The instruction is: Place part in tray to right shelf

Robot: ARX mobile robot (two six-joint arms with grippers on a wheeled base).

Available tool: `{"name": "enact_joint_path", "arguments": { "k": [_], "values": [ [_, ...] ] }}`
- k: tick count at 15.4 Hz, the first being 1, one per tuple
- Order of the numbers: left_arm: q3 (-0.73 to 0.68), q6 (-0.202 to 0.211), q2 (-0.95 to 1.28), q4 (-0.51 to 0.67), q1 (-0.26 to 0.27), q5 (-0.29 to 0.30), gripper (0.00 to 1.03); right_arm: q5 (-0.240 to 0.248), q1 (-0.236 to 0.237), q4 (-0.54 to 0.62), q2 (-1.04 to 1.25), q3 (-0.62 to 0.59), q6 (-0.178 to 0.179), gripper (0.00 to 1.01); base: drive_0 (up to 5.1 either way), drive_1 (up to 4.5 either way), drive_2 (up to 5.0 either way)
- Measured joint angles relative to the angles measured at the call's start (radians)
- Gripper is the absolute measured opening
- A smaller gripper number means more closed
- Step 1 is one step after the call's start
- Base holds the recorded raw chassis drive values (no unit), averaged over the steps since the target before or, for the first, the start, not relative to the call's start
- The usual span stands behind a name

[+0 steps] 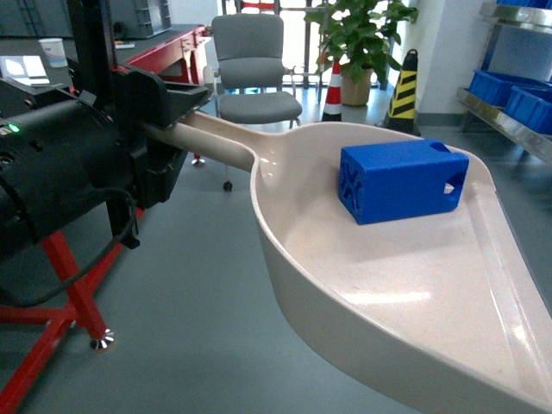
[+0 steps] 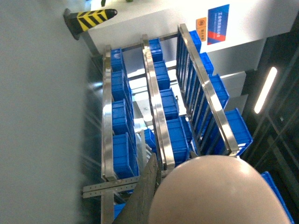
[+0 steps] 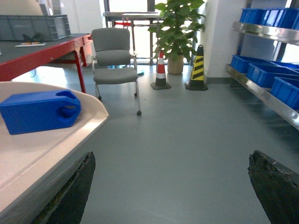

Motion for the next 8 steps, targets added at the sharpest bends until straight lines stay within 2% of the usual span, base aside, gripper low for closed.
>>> {"name": "enact_joint_path", "arguments": {
  "k": [2, 8],
  "values": [
    [0.001, 0.0, 0.0, -0.008, -0.005, 0.002, 0.13, 0.0, 0.0, -0.005, 0.0, 0.0, 0.0, 0.98, 0.0, 0.0, 0.0],
    [0.001, -0.001, 0.0, -0.002, -0.013, 0.008, 0.13, 0.0, 0.0, -0.003, 0.0, 0.0, 0.0, 0.98, -1.6, -1.58, -1.6]
  ]
}}
